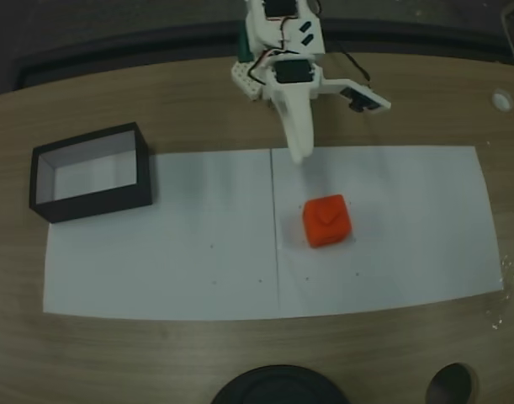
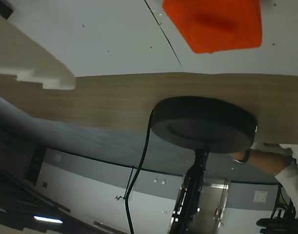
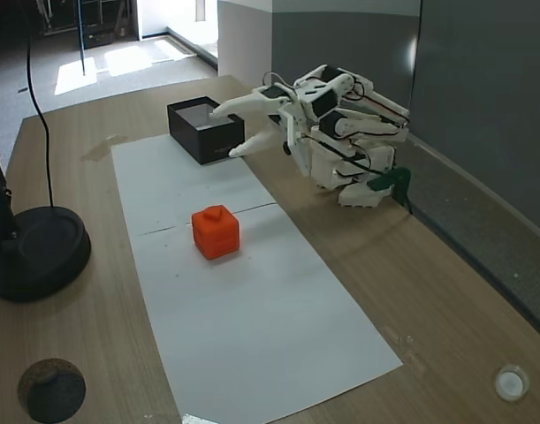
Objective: Grab a orange square and put it in the box.
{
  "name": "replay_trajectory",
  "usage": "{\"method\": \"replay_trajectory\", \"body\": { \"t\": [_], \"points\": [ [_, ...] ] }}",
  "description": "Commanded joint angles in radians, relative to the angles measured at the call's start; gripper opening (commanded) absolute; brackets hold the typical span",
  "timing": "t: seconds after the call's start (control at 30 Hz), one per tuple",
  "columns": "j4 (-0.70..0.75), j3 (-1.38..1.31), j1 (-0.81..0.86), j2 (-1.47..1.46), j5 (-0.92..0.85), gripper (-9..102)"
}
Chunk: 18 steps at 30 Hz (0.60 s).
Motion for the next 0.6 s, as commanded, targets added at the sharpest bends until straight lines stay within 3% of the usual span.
{"method": "replay_trajectory", "body": {
  "t": [0.0,0.23,0.57],
  "points": [
    [0.015,-0.084,-0.083,-0.018,0.014,35],
    [0.052,-0.146,-0.253,-0.325,0.014,42],
    [0.054,-0.491,-0.218,-1.006,0.014,42]
  ]
}}
